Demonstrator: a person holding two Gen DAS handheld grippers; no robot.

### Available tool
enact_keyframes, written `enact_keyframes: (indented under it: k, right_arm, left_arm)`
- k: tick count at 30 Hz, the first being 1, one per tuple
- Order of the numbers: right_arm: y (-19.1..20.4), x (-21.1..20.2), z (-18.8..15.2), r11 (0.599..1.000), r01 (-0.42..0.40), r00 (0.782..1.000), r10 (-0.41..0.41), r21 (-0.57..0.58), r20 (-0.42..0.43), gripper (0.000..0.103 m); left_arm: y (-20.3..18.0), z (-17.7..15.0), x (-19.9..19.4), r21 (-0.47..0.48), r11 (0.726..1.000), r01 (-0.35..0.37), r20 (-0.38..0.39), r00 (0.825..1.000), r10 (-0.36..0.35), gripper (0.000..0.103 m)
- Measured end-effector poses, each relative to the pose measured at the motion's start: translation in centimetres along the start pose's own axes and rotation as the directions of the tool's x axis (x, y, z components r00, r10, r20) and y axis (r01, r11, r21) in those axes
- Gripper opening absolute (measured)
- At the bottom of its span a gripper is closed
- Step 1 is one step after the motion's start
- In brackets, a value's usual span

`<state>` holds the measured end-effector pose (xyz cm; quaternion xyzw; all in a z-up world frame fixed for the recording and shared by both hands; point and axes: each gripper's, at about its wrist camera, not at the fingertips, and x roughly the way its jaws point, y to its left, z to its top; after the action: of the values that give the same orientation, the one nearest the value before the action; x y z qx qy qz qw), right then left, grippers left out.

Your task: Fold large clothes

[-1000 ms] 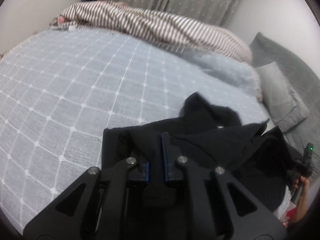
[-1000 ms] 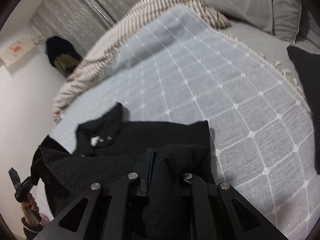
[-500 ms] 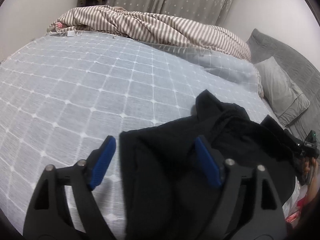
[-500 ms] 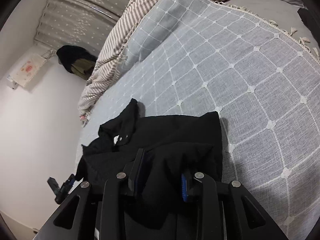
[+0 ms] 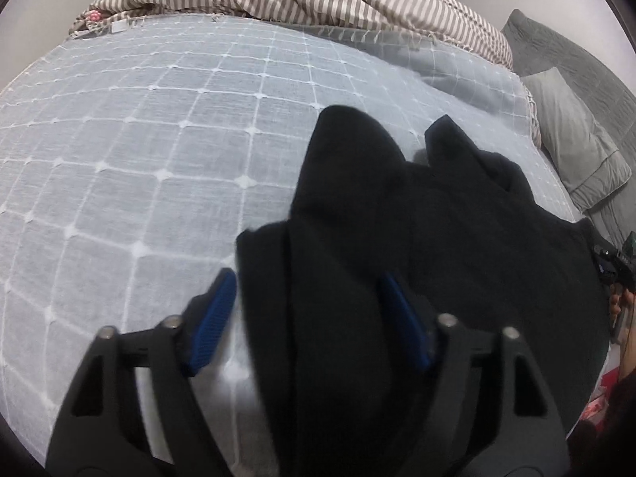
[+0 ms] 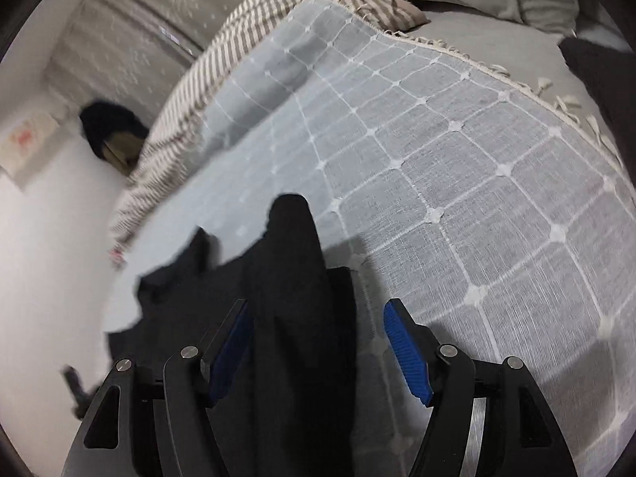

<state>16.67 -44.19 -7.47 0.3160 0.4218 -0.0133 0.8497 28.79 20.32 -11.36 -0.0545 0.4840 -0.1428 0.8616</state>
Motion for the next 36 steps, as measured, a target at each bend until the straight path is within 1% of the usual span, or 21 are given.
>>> enact_keyframes:
  k: [1, 2, 3, 5, 8, 11, 13, 15, 17, 20, 22, 24, 25, 28, 29, 30, 31, 32, 33, 34, 36]
  right_arm:
    - [0.6, 0.6, 0.1, 0.999, 0.025, 1.000, -0.025, -0.019, 0.003, 0.064]
    - [0.5, 0.7, 0.0, 0.999, 0.036, 0.999, -0.036, -0.036, 0.010, 0.044]
    - [1.4, 1.3, 0.1, 0.997, 0.047, 0.999, -0.045, -0.066, 0.022, 0.017]
    - [2.8, 1.6, 0.2, 0.989, 0.097, 0.994, -0.091, -0.110, 0.056, 0.008]
    - [4.8, 0.9, 0.5, 0.967, 0.165, 0.977, -0.133, -0.194, 0.164, 0.006]
    - [6.9, -0.5, 2.8, 0.960, 0.190, 0.950, -0.127, -0.205, 0.284, 0.006]
    - [7.8, -0.4, 4.7, 0.958, 0.203, 0.937, -0.131, -0.203, 0.324, 0.006]
    - [8.5, 0.6, 6.9, 0.951, 0.234, 0.928, -0.156, -0.202, 0.338, 0.006]
    - [8.6, 2.4, 8.3, 0.944, 0.261, 0.927, -0.187, -0.201, 0.325, 0.006]
    - [7.5, 6.6, 8.9, 0.935, 0.304, 0.934, -0.254, -0.186, 0.251, 0.007]
    - [6.7, 9.0, 8.4, 0.917, 0.348, 0.929, -0.310, -0.195, 0.204, 0.008]
    - [5.5, 10.6, 7.3, 0.903, 0.387, 0.919, -0.362, -0.187, 0.155, 0.015]
    - [5.2, 10.5, 7.0, 0.900, 0.400, 0.914, -0.378, -0.175, 0.149, 0.017]
    - [6.1, 8.8, 6.5, 0.878, 0.449, 0.889, -0.420, -0.167, 0.183, 0.027]
    - [7.0, 7.9, 6.3, 0.873, 0.455, 0.884, -0.418, -0.177, 0.208, 0.030]
    - [8.5, 6.7, 5.7, 0.874, 0.448, 0.884, -0.401, -0.188, 0.240, 0.033]
    - [9.6, 6.1, 5.3, 0.880, 0.433, 0.889, -0.382, -0.195, 0.251, 0.035]
    - [11.5, 5.3, 4.0, 0.894, 0.396, 0.904, -0.339, -0.211, 0.259, 0.044]
    - [13.0, 4.9, 3.0, 0.903, 0.366, 0.915, -0.307, -0.224, 0.261, 0.060]
    - [14.7, 4.6, 1.6, 0.910, 0.334, 0.927, -0.269, -0.244, 0.262, 0.067]
    - [18.8, 4.8, -2.6, 0.906, 0.237, 0.961, -0.165, -0.350, 0.222, 0.072]
  left_arm:
    - [-0.4, 0.6, 0.2, -0.003, 1.000, -0.015, 0.008, 1.000, 0.015, 0.066]
    - [-0.7, 0.9, 0.2, 0.000, 1.000, -0.022, 0.023, 0.999, 0.022, 0.054]
    - [-1.4, 1.6, -0.1, 0.015, 1.000, -0.013, 0.058, 0.998, 0.012, 0.029]
    - [-2.3, 2.8, -0.8, 0.018, 0.999, -0.032, 0.091, 0.995, 0.030, 0.007]
    - [-3.7, 4.3, -2.8, 0.046, 0.996, -0.076, 0.195, 0.979, 0.066, 0.007]
    - [-4.0, 6.9, -5.2, 0.011, 0.999, -0.050, 0.323, 0.946, 0.043, 0.007]
    - [-3.6, 8.7, -5.1, -0.014, 0.997, -0.070, 0.349, 0.935, 0.070, 0.007]
    - [-3.1, 10.4, -3.5, -0.035, 0.994, -0.105, 0.343, 0.933, 0.111, 0.007]
    - [-2.7, 11.0, -1.4, -0.042, 0.990, -0.135, 0.312, 0.940, 0.141, 0.007]
    - [-1.9, 10.6, 3.5, -0.040, 0.976, -0.214, 0.198, 0.956, 0.217, 0.007]
    - [-1.6, 9.8, 5.7, -0.034, 0.967, -0.251, 0.135, 0.958, 0.253, 0.010]
    - [-1.4, 9.3, 6.5, -0.045, 0.961, -0.274, 0.094, 0.956, 0.277, 0.023]
    - [-1.3, 9.2, 6.1, -0.056, 0.954, -0.294, 0.092, 0.950, 0.298, 0.025]
    - [-2.3, 9.2, 3.1, -0.043, 0.948, -0.315, 0.162, 0.934, 0.318, 0.047]
    - [-3.3, 9.0, 1.5, -0.030, 0.952, -0.303, 0.202, 0.931, 0.303, 0.061]
    - [-4.3, 8.6, 0.3, -0.014, 0.961, -0.276, 0.234, 0.934, 0.271, 0.067]
    - [-5.5, 8.3, -0.4, -0.001, 0.968, -0.251, 0.251, 0.937, 0.244, 0.069]
    - [-7.3, 7.6, -1.3, 0.017, 0.977, -0.215, 0.260, 0.944, 0.203, 0.072]
    - [-9.0, 6.7, -1.6, 0.034, 0.983, -0.182, 0.256, 0.952, 0.168, 0.079]
    - [-10.3, 6.0, -1.7, 0.049, 0.987, -0.155, 0.251, 0.958, 0.138, 0.081]
    - [-13.1, 3.4, -1.5, 0.097, 0.991, -0.093, 0.235, 0.970, 0.068, 0.082]
